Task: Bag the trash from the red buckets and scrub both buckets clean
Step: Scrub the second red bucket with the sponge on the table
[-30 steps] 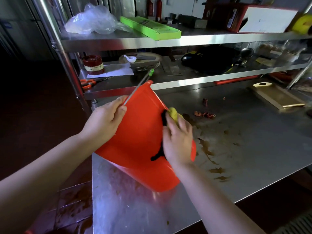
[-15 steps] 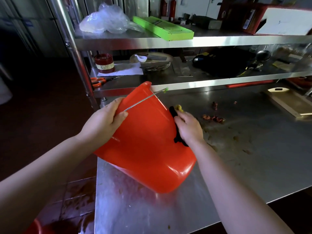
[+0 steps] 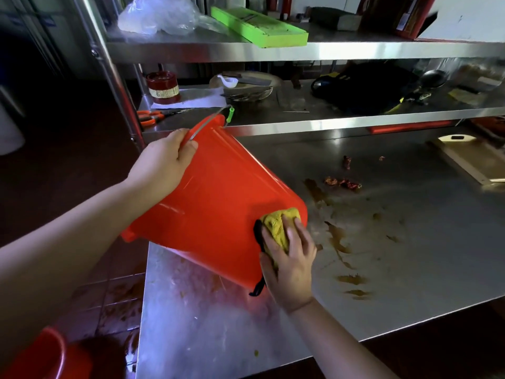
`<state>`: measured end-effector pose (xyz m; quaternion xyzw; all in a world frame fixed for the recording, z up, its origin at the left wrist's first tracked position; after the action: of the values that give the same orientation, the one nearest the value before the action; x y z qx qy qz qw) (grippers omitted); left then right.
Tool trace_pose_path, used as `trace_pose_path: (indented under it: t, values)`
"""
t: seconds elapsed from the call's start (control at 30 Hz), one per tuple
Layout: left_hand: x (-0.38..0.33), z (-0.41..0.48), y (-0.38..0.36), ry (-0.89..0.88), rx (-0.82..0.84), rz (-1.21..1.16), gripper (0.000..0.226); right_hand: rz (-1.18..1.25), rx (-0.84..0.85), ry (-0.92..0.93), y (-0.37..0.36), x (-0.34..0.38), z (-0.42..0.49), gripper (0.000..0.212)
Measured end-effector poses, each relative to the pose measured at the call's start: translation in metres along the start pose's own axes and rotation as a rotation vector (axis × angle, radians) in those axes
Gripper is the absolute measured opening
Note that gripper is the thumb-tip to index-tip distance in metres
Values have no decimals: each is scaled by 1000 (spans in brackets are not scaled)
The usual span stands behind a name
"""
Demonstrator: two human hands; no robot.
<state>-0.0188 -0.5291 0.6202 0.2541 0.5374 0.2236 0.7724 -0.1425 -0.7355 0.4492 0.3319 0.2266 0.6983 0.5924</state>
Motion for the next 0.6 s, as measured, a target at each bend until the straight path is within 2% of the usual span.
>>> trace_pose_path:
  t: [0.13, 0.23, 0.3, 0.33, 0.43, 0.6]
  values:
    - [-2, -10, 0, 5, -5, -35, 29, 96, -8, -51, -3, -18, -1, 40]
    - [1, -20, 8, -14, -47, -88, 28, 266, -23, -293, -9, -39, 0, 38]
    - [1, -28, 16, -38, -46, -57, 38, 375, 29, -458, -12, -52, -1, 42]
    - [1, -30, 19, -67, -45, 7, 47, 377, 60, -479, -10, -56, -3, 44]
    - [4, -36, 26, -183, -63, 259, 64, 337, 52, -447, -1, -59, -10, 46]
    - [18, -50, 12, -439, 17, 470, 66, 304, -62, -324, 18, -41, -17, 41]
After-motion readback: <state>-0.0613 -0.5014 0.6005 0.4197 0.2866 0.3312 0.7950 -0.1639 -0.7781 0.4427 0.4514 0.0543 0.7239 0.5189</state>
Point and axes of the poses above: each hand's wrist, its own z-axis towards the middle knuckle, its own y-axis out of the back of the hand, x = y × z, the point moved 2 cm from there along z, towards the middle knuckle, and after that the axes turned 13 degrees about -z, right-handed, at the moved point
